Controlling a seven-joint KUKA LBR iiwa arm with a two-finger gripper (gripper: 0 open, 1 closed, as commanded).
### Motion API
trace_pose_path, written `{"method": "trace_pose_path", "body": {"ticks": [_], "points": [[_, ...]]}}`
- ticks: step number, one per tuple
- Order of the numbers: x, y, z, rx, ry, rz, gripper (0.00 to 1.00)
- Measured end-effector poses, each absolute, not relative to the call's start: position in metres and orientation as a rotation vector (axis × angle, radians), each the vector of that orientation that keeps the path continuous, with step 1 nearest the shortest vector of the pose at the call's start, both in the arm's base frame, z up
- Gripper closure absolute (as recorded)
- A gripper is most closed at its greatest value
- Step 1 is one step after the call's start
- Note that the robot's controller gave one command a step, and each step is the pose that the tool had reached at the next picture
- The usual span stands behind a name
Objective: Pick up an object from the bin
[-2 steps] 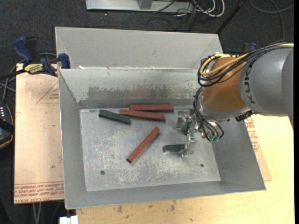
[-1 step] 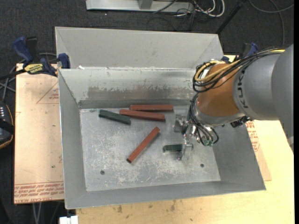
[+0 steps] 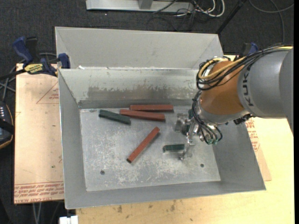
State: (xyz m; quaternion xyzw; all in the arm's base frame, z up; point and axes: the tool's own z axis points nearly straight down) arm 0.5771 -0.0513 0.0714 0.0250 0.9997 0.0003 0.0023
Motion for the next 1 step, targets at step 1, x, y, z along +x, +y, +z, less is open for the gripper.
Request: {"method": "trace_pose_path", "body": {"ticks": [1], "points": [[0.5836,-0.0424,0.0701,0.126,3.136,0.002,0.0]]}}
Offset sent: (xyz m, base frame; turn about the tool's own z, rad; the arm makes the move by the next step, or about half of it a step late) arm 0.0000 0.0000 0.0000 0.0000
